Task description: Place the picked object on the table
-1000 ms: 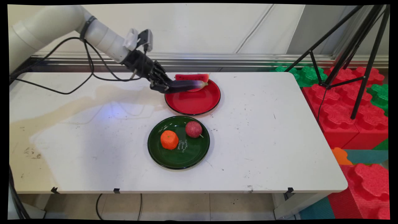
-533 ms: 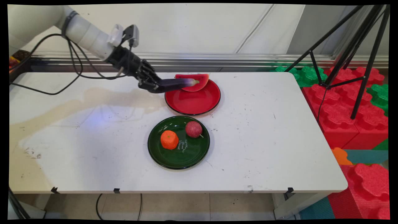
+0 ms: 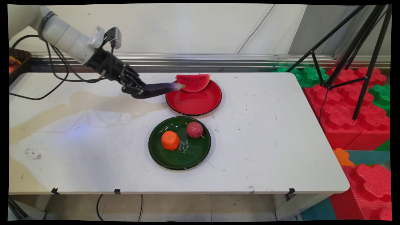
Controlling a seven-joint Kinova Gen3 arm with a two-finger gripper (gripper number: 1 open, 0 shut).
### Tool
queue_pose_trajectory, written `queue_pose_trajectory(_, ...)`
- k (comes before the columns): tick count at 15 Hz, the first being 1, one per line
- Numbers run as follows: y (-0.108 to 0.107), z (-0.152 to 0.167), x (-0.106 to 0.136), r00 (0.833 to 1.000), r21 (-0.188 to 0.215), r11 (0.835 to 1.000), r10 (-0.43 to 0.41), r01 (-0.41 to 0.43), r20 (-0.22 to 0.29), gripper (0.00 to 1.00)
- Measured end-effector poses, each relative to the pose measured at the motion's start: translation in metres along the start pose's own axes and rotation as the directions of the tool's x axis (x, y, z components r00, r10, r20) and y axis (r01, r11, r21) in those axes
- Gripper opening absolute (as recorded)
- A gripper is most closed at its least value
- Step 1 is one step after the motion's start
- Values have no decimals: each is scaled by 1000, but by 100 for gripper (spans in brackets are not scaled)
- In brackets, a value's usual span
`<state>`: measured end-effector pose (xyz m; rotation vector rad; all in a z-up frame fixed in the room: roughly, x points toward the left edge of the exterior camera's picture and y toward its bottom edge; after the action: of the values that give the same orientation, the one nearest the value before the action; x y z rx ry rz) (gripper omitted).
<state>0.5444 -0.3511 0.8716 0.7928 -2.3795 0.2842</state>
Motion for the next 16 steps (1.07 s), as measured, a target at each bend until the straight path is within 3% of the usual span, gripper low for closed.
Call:
queue_pose_trajectory(8,12,-12,-39,995,-7,997,-71,72,65,0)
queue_pose_trajectory(16,26,6,-73,984,-27,991,-130,134,120,0)
